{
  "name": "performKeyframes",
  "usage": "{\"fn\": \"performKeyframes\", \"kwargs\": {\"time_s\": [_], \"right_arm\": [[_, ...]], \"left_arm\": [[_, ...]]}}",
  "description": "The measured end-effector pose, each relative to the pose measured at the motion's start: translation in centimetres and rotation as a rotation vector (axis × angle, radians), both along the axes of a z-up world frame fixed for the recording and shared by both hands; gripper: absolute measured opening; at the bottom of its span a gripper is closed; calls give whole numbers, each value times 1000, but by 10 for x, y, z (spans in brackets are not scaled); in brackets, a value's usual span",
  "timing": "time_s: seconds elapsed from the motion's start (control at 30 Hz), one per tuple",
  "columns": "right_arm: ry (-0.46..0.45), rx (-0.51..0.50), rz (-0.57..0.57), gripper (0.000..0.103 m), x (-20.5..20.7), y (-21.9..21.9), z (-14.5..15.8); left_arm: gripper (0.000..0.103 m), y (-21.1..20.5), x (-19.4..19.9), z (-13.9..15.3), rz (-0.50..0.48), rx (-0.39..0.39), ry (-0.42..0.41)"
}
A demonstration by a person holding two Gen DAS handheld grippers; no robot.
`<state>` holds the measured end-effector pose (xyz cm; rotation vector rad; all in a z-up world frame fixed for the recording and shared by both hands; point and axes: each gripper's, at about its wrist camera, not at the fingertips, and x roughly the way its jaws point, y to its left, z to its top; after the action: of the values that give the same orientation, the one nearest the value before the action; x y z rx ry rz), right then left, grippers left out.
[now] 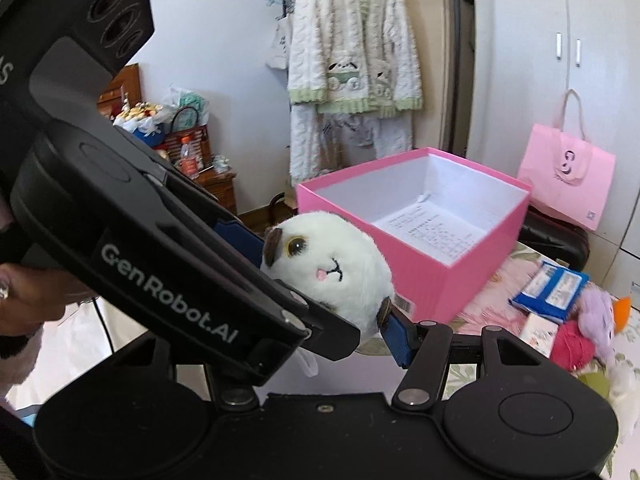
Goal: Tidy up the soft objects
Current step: 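Lift the plush toy with the left gripper and lower it into the pink box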
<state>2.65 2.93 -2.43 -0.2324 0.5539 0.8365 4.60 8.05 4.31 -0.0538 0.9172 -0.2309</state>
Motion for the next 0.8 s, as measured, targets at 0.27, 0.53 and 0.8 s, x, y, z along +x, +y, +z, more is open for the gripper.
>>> {"fn": "performKeyframes", "kwargs": {"time_s": [0.27,0.53,0.8], "right_arm": [[-58,-5,44,66,20,11,36],[-69,65,37,68,87,0,46],[-19,82,16,69,169,7,34]], "left_arm": [[67,15,13,35,38,-17,-83],[67,24,77,48,46,-37,-138],[67,35,159,35,40,-36,-133]]}}
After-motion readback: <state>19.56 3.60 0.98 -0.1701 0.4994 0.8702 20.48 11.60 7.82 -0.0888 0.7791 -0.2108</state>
